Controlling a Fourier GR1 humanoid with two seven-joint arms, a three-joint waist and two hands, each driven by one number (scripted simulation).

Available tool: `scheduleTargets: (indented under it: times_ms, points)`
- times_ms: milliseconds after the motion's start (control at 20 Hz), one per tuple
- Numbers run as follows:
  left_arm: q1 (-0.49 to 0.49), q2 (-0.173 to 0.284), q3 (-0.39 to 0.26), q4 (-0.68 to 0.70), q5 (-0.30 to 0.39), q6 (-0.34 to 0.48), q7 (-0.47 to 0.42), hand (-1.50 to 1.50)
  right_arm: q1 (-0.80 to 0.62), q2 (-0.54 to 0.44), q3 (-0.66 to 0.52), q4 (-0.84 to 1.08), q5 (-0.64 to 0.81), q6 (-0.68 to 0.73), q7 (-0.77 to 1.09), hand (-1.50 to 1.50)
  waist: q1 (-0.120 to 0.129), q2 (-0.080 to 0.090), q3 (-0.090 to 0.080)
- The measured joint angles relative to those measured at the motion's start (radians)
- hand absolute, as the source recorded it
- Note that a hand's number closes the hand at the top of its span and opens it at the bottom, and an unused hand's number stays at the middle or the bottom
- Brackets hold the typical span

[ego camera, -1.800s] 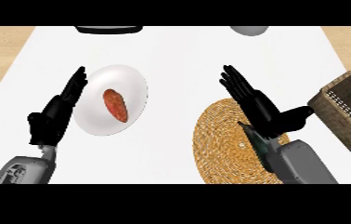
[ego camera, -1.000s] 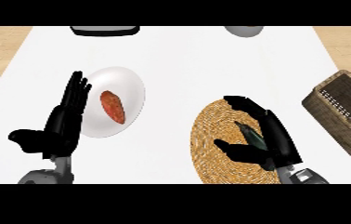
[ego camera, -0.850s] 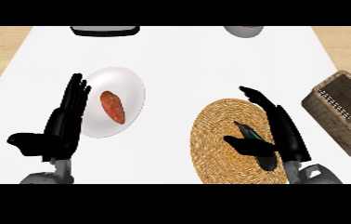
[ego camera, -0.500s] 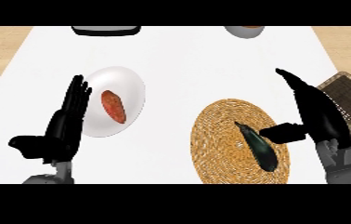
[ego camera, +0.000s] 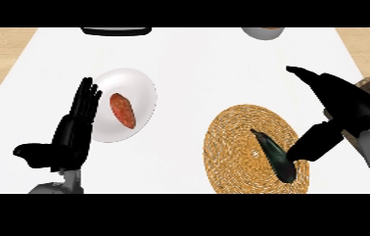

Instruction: Pick the eggplant from the placemat and place it in the basket

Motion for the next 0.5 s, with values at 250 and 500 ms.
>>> scheduleTargets:
  times_ms: [250, 500]
  points:
    - [-0.002, 0.006, 0.008, -0.009, 0.003, -0.007, 0.016, 0.00, -0.077, 0.003, 0.028, 0.021, -0.092, 0.014, 0.052, -1.50, 0.000, 0.002, 0.002]
    - [-0.004, 0.003, 0.012, -0.009, 0.003, -0.011, 0.017, 0.00, -0.108, -0.014, 0.104, 0.067, -0.097, 0.022, 0.066, -1.50, 0.001, 0.003, 0.002]
